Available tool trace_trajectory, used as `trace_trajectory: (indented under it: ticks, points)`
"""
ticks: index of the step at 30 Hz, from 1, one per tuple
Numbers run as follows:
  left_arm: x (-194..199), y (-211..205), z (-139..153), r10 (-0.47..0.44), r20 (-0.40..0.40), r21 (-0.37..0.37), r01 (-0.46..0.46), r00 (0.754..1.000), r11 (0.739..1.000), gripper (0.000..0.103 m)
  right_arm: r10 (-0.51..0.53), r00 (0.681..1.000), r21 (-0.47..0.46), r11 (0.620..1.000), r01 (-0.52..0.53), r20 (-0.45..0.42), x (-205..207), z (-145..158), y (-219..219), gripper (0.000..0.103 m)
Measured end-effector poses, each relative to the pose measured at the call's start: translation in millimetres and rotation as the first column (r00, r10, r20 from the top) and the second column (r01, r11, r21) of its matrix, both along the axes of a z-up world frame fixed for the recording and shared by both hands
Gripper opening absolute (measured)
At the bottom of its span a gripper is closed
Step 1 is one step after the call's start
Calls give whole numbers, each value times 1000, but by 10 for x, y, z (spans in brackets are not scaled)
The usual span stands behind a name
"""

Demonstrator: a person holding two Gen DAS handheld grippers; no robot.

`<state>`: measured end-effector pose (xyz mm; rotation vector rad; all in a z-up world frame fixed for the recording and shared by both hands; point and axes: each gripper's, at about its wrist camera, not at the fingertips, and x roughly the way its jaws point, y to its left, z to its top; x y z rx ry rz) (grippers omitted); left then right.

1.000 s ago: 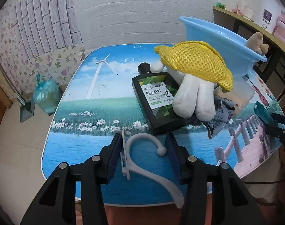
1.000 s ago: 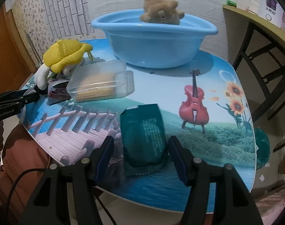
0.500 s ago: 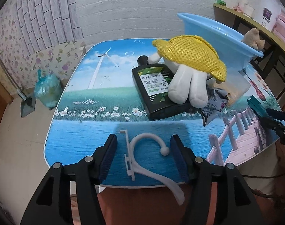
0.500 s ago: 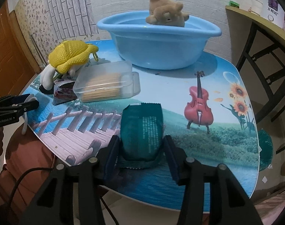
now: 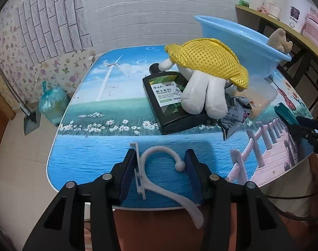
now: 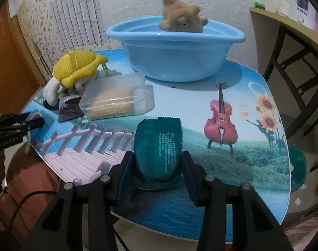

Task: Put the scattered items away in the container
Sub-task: 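Carry the hanger and teal packet over the blue basin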

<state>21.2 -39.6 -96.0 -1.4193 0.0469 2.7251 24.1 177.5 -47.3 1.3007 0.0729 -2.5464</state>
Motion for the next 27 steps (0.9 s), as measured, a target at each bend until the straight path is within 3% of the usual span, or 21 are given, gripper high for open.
trace_trajectory:
  ticks: [11,19,27]
  points:
    - [36,66,588,-17,-125,42,23,992,999,47,-35,991,-78,997,25,-126,73,448,125,45]
    - [-243,283,998,-61,-190,82,77,980,994,47,-46,978,-101,995,26,-205,-13,723,153,45]
    - [-558,677,1209,-139,-226,85,161,964,983,47,-55,967,-130,991,22,-250,-162,906,195,45]
